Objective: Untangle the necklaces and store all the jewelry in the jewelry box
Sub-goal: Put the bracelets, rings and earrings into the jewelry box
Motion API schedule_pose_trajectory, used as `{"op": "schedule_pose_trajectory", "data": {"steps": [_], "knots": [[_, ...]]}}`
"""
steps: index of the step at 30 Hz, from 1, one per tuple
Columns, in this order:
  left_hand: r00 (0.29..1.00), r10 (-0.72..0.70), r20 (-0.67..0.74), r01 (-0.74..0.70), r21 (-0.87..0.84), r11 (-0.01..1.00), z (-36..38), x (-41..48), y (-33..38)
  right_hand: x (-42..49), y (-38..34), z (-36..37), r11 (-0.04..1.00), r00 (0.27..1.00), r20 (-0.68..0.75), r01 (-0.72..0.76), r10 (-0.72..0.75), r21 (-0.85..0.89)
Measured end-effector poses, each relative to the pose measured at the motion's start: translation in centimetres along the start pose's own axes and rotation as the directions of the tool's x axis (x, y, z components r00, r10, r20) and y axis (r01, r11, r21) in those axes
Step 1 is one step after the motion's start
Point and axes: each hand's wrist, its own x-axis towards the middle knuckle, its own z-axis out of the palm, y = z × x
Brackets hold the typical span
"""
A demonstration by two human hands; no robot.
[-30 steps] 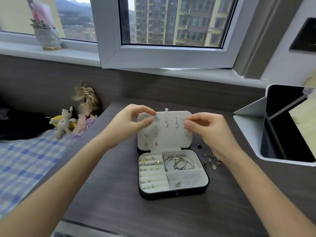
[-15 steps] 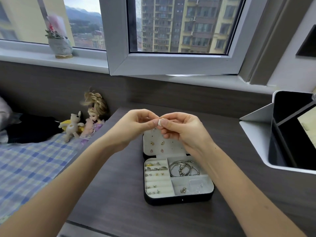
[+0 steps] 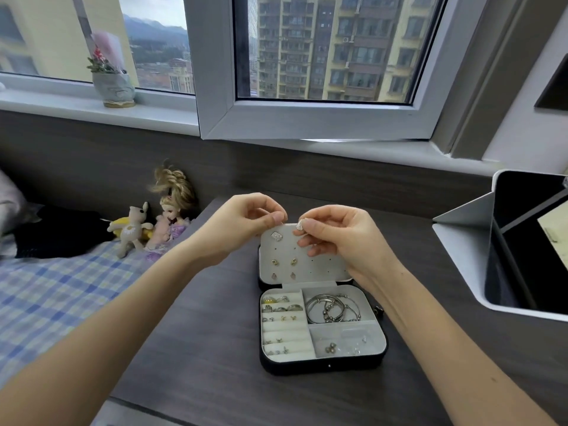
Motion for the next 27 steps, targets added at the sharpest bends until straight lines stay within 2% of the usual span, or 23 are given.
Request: {"op": "schedule_pose_trajectory", "data": {"steps": [2, 3, 5, 6, 7, 12, 21, 27], "knots": [[1.0, 0.012, -0.02, -0.011, 0.012, 1.0, 0.4, -0.1, 0.0, -0.6, 0.7, 0.0, 0.971, 0.992, -0.032, 0.111, -0.12, -0.211], [0.999, 0.027, -0.029, -0.027, 0.021, 0.999, 0.7, -0.1, 0.0, -0.8, 1.2, 0.0, 0.903, 0.973, -0.043, 0.193, -0.227, -0.384], [0.997, 0.051, -0.052, -0.048, 0.049, 0.998, 1.1, -0.2, -0.3, -0.9, 2.7, -0.1, 0.595, 0.874, 0.008, 0.338, -0.486, -0.729], [0.997, 0.049, -0.067, -0.046, 0.054, 0.997, 1.2, -0.2, -0.4, -0.8, 3.4, -0.1, 0.459, 0.815, 0.04, 0.365, -0.578, -0.81], [0.996, 0.044, -0.08, -0.04, 0.051, 0.998, 1.4, -0.2, -0.6, -0.7, 4.0, -0.2, 0.401, 0.78, 0.044, 0.368, -0.624, -0.839], [0.994, 0.047, -0.096, -0.045, 0.013, 0.999, 1.8, -0.3, -0.7, 0.4, 4.8, -0.1, 0.41, 0.728, -0.026, 0.356, -0.685, -0.84], [0.997, 0.035, -0.066, -0.039, -0.057, 0.998, 1.3, -0.7, -0.6, 1.1, 5.0, 0.4, 0.401, 0.738, -0.042, 0.317, -0.674, -0.86], [1.0, 0.02, 0.003, -0.019, -0.056, 0.998, 0.8, -1.1, -0.2, 0.3, 4.5, 0.8, 0.372, 0.713, -0.062, 0.288, -0.699, -0.882]]}}
